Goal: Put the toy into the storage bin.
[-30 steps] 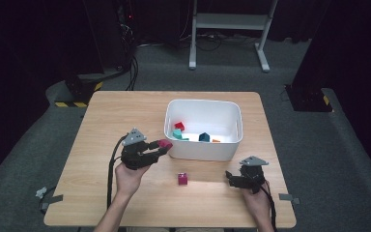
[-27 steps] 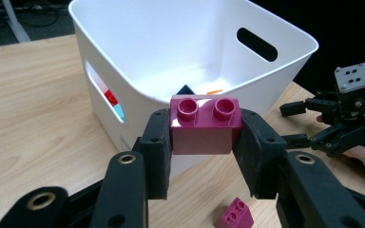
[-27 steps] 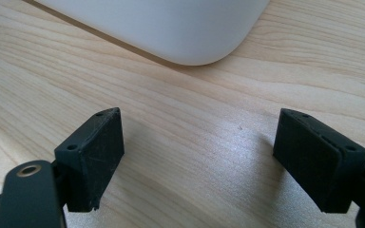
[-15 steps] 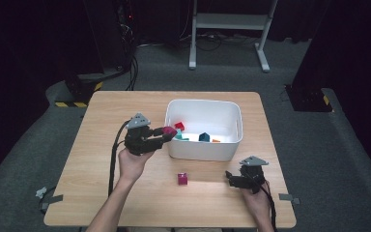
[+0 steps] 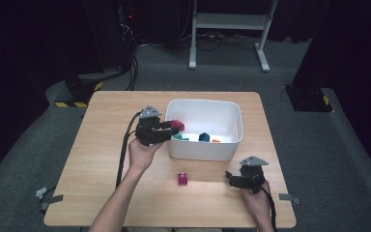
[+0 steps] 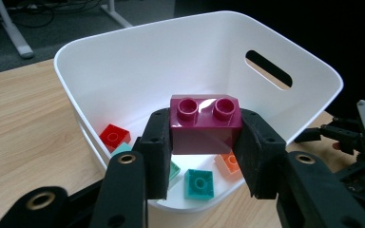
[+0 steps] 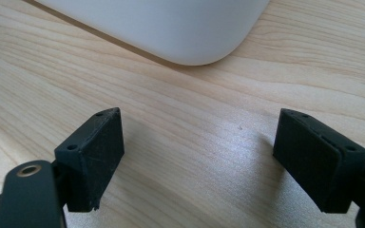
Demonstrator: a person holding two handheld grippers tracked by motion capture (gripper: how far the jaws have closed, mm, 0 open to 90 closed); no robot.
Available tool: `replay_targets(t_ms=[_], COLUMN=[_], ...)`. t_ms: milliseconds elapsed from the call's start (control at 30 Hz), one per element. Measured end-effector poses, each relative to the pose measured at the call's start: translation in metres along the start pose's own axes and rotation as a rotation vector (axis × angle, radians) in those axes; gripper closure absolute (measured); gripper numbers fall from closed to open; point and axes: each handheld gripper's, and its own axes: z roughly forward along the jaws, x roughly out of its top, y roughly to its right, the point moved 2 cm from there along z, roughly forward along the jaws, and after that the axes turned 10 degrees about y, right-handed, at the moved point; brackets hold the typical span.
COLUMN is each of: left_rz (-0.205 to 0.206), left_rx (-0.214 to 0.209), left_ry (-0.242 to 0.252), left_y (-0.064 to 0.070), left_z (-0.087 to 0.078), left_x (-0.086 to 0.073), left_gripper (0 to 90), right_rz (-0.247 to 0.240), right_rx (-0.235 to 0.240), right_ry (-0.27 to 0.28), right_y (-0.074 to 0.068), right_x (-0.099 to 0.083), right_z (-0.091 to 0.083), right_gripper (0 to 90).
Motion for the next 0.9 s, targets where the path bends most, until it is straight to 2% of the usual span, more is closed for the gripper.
replay_targets(t_ms=[233, 433, 533, 700, 900], left_rz=[0.014, 0.014, -0.009, -0.007, 0.022], left_rx=[0.030, 0.037, 0.038, 0.045, 0.057], left_ry=[-0.030, -0.041, -0.053, -0.036, -0.028], left_y=[-0.002, -0.004, -0.007, -0.011, -0.005], left_z=[0.010, 0.018, 0.022, 0.021, 0.011], left_x=[-0.004, -0.006, -0.008, -0.007, -0.006], left_gripper=[58.6, 58.1, 55.4, 45.8, 43.0], right_rz=[0.000, 0.000, 0.000, -0.002, -0.003], right_rx=[0.000, 0.000, 0.000, 0.000, 0.000], right_ry=[0.000, 0.000, 0.000, 0.001, 0.001], right_y=[0.000, 0.000, 0.000, 0.000, 0.000], right_x=[0.000, 0.000, 0.000, 0.000, 0.000], right_z=[0.000, 0.000, 0.000, 0.000, 0.000], right_gripper=[17.1, 17.1, 17.1, 17.0, 17.0])
